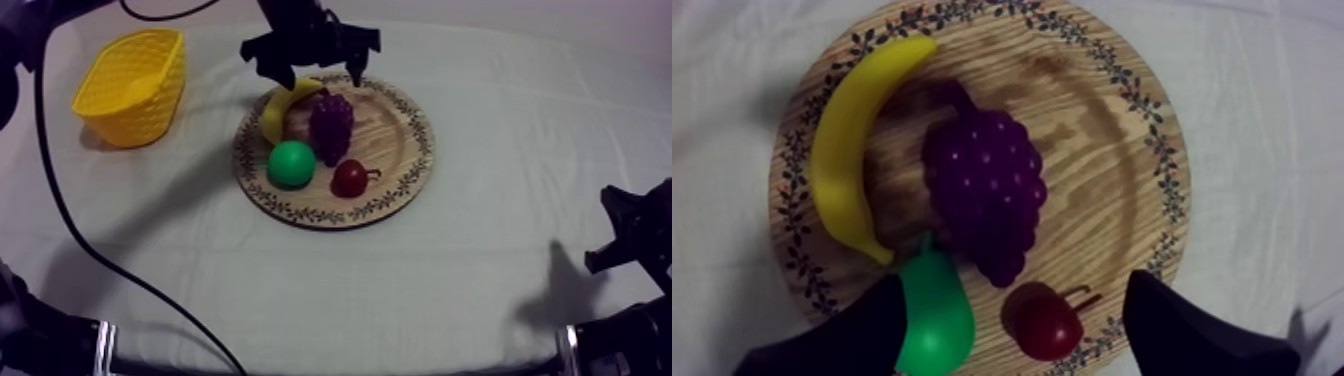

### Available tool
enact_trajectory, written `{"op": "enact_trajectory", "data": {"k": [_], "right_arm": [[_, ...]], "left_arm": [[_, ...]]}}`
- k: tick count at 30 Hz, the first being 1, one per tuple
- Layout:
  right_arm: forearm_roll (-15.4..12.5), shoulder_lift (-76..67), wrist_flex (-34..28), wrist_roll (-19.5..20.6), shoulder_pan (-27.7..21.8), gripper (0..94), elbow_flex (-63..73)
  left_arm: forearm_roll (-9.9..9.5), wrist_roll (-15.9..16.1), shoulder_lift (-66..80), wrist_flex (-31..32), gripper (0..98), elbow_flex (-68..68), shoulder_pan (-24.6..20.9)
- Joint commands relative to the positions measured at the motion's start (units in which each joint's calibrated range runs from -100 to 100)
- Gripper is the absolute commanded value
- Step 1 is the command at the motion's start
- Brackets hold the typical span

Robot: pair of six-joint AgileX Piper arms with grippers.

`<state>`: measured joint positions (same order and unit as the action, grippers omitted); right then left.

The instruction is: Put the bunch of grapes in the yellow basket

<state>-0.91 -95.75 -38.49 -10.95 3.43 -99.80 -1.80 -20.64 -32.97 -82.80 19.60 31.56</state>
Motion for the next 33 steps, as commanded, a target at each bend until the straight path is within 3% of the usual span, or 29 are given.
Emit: {"op": "enact_trajectory", "data": {"k": [1,28,33], "right_arm": [[0.0,0.0,0.0,0.0,0.0,0.3,0.0],[0.0,0.0,0.0,0.0,0.0,0.3,0.0],[0.0,0.0,0.0,0.0,0.0,0.3,0.0]], "left_arm": [[-0.07,0.0,-2.2,-0.3,82.8,1.0,0.0],[-0.17,-1.9,-23.9,-8.3,80.2,18.9,-1.1],[-0.05,-1.8,-25.9,-9.1,69.4,21.2,-1.6]]}}
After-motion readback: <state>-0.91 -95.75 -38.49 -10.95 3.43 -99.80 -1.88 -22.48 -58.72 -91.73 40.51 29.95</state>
